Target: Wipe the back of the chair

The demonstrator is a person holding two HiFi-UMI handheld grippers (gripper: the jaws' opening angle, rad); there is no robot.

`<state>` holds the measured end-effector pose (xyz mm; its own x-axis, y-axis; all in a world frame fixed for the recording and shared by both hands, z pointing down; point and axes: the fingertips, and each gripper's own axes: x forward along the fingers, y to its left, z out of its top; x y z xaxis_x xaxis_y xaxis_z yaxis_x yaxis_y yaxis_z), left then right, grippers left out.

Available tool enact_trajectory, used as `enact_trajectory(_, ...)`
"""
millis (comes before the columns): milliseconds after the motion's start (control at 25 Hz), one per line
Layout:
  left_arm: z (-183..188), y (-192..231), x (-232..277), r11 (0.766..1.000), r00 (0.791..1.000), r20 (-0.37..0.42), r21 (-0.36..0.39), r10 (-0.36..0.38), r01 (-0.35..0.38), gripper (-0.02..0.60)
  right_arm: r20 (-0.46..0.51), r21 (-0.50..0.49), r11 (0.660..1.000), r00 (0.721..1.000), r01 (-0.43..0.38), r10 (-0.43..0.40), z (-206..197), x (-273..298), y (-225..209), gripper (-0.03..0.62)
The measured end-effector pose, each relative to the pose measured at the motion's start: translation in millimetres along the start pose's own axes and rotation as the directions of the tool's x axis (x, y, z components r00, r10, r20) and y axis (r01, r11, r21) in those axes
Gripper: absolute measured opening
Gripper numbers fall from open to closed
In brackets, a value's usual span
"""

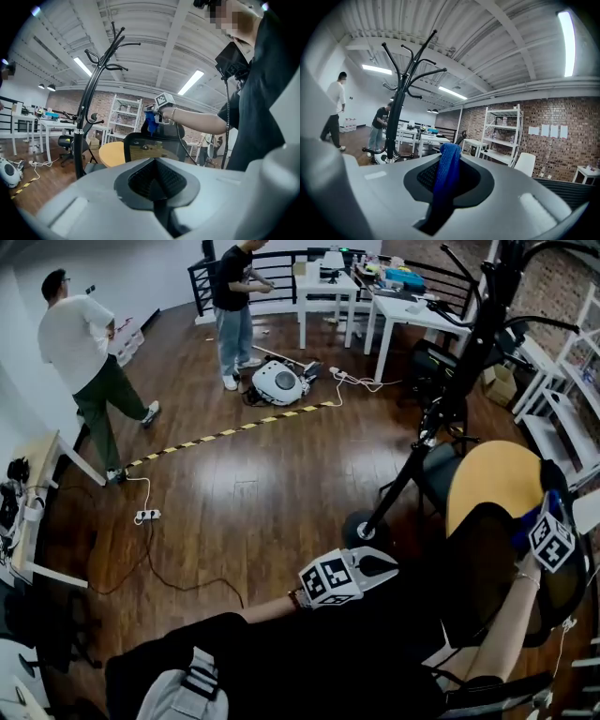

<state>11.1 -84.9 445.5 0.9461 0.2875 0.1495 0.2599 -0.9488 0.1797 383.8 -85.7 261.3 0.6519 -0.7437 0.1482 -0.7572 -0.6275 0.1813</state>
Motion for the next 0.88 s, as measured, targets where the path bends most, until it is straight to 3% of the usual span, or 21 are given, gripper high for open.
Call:
enact_trajectory(80, -2.1, 5.8, -2.3, 1.0, 1.0, 0.006, 0.001, 0.007, -0.007, 0.006, 0.048, 0.034, 0.995, 0.995, -0.09, 0.089, 4.9, 5.8, 23.3, 0.038)
enact_trajectory(160, -5.0, 15.9, 3.3, 1.0, 1.0, 0.004, -0.001, 0.023, -0.023, 0.006, 0.129, 0.113, 0.97, 0.971, -0.217, 0.202, 9.9, 15.8, 44.9, 0.038)
enact_trajectory(240, -11.1, 21.9, 11.1, 1.0, 1.0, -0.008, -0.006, 0.016, -0.016, 0.006, 0.195, 0.158, 0.949, 0.951, -0.273, 0.241, 6.5, 17.7, 52.5, 0.038)
enact_trajectory(280, -15.1, 18.7, 17.1, 1.0, 1.0, -0.017, -0.006, -0.01, 0.01, 0.006, 0.211, 0.157, 0.952, 0.951, -0.262, 0.227, 0.8, 10.0, 47.9, 0.038)
enact_trajectory(440, -24.3, -26.6, 53.7, 0.984, 0.982, -0.059, -0.006, -0.179, 0.179, 0.006, 0.209, 0.161, 0.979, 0.974, -0.122, 0.087, -25.3, -67.6, -8.2, 0.038)
enact_trajectory(600, -9.6, -53.7, 72.1, 0.971, 0.968, -0.079, -0.01, -0.237, 0.237, 0.006, 0.213, 0.217, 0.976, 0.977, -0.017, -0.03, -30.5, -123.1, -54.1, 0.038)
enact_trajectory(720, -9.3, -69.2, 87.4, 0.951, 0.947, -0.096, -0.008, -0.307, 0.308, 0.006, 0.196, 0.237, 0.962, 0.963, 0.136, -0.185, -46.1, -165.7, -104.1, 0.038)
enact_trajectory(880, -19.6, -77.6, 108.9, 0.925, 0.92, -0.109, -0.007, -0.377, 0.379, 0.006, 0.123, 0.207, 0.919, 0.923, 0.335, -0.365, -75.6, -205.2, -168.1, 0.038)
